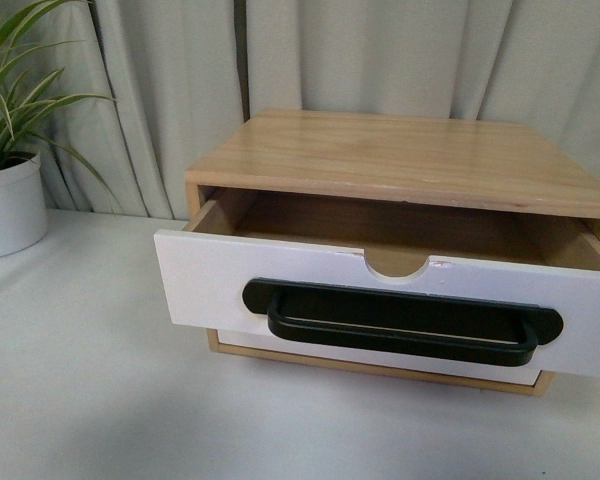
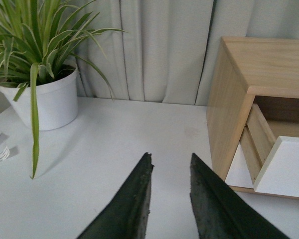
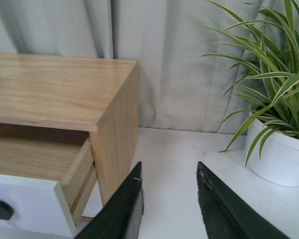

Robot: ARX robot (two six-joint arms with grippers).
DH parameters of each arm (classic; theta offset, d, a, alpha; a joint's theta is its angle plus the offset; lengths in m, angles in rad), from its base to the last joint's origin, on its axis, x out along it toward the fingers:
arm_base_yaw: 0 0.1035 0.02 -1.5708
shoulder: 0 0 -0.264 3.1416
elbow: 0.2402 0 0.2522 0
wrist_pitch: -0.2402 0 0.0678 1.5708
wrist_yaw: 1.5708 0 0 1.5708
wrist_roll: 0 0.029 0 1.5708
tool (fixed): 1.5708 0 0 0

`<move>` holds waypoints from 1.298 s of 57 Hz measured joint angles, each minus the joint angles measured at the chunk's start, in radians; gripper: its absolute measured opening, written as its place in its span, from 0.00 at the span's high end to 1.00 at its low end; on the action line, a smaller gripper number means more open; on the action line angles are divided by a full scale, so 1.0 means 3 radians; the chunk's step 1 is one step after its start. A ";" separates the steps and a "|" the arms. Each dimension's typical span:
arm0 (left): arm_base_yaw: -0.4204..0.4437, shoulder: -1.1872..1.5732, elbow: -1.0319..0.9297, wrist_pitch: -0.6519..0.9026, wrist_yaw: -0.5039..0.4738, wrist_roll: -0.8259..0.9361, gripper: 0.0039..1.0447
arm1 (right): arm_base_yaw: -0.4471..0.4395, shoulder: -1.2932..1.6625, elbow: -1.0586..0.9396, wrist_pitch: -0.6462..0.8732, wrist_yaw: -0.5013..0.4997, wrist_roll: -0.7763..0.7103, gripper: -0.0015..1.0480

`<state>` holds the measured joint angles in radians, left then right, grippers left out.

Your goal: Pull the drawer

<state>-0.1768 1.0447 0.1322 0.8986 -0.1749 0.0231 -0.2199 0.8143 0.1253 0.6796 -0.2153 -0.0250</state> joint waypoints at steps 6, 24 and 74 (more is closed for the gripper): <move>0.0117 -0.0168 -0.0207 0.0074 0.0146 -0.0042 0.96 | 0.0148 -0.0276 -0.0126 -0.0164 0.0167 0.0020 0.99; 0.0571 -0.1156 -0.0404 -0.0740 0.0558 -0.0072 0.96 | 0.0689 -0.0919 -0.0397 -0.0502 0.0698 0.0043 0.99; 0.0581 -0.2859 -0.0411 -0.2364 0.0582 -0.0074 0.96 | 0.0721 -0.2682 -0.0395 -0.2244 0.0711 0.0046 0.99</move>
<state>-0.0025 0.1871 0.0090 0.1894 -0.0002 0.0010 -0.0036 0.0097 0.0067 0.0063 -0.0021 -0.0113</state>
